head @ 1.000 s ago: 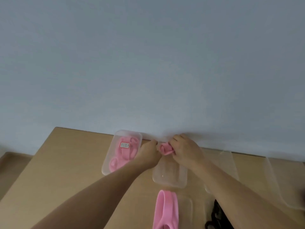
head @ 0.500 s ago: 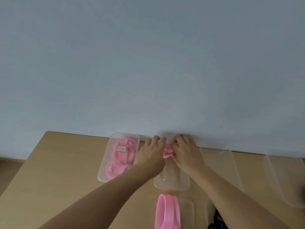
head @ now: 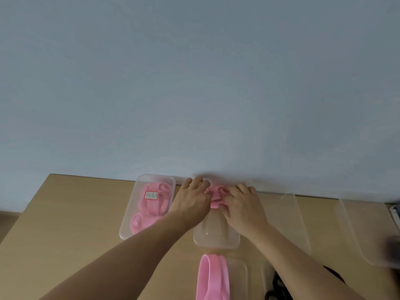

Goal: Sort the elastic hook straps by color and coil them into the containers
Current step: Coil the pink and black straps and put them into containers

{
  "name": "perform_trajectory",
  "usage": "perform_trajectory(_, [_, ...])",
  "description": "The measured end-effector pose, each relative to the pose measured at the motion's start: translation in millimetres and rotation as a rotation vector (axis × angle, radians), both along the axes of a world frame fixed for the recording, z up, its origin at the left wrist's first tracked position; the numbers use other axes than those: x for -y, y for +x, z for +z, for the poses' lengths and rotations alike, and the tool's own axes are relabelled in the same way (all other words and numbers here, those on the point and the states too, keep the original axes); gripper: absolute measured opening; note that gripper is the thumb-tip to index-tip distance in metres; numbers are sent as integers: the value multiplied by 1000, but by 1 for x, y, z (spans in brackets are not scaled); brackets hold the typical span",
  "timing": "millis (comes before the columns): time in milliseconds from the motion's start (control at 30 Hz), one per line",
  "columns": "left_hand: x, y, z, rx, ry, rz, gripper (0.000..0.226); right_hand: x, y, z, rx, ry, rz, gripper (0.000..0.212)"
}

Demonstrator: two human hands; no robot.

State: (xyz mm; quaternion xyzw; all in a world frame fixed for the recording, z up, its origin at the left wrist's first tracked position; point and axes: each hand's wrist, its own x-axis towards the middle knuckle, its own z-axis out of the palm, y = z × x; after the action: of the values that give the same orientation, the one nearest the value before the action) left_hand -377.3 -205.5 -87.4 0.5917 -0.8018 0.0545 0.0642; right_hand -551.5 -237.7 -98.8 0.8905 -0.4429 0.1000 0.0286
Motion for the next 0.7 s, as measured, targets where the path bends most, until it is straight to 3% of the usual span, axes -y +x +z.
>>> perform_trajectory(133, [-4,1,2,1,-2,-7,15,-2,0,-6,-52,-19,-1,24])
perform_trajectory(367, [-11,1,4,87,62,-62,22,-5,-2,-3,23,-41,24,32])
perform_trajectory(467, [-12,2,4,71,42,-58,26,-8,-3,-2,72,-45,46,27])
perform_trajectory(700, [-18,-1,4,4,30,-31,37,-14,-9,5,19,54,44,38])
